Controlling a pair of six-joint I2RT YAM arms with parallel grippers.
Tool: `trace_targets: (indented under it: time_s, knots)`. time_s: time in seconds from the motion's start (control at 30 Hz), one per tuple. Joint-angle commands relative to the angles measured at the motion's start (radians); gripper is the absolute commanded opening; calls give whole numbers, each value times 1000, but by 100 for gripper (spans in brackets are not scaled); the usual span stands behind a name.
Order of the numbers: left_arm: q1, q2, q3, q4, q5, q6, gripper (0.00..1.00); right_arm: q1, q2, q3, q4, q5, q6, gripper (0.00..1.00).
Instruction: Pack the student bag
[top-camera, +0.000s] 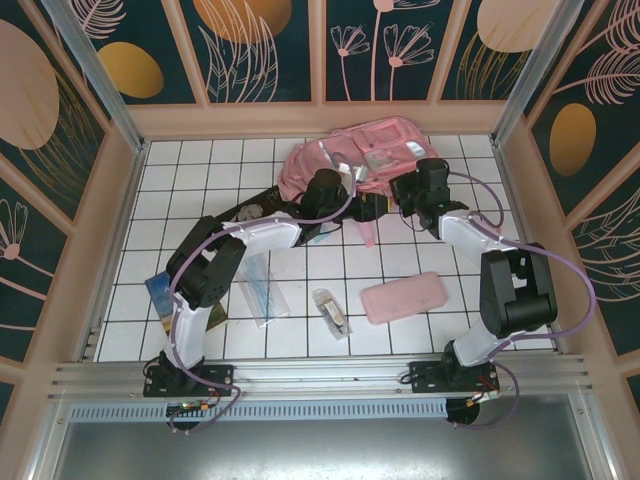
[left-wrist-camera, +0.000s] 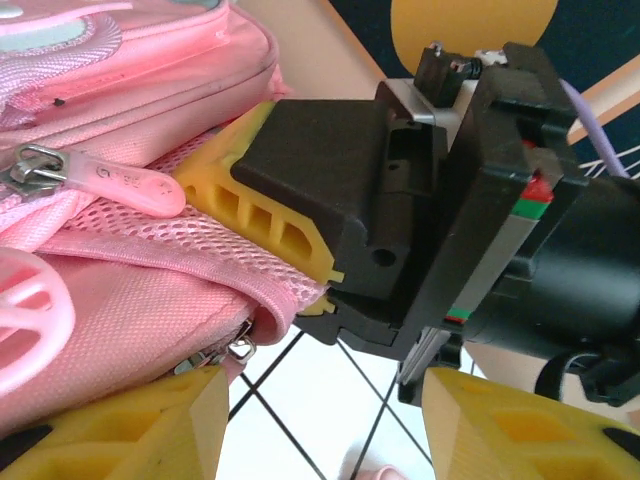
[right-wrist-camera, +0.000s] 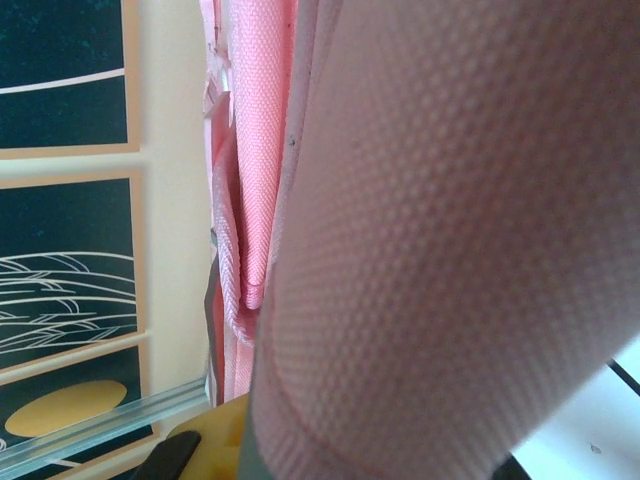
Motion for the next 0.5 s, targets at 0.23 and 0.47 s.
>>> trace_targets:
  time_s: [0.23,0.47]
  knots:
    - [-2,-4,-34,-81,-122,93,47,-5,-59,61,45,-139,-10,0]
    - [-2,-18,-70,-99,-173,114,42,-8,-58,68,43,-136,-17,0]
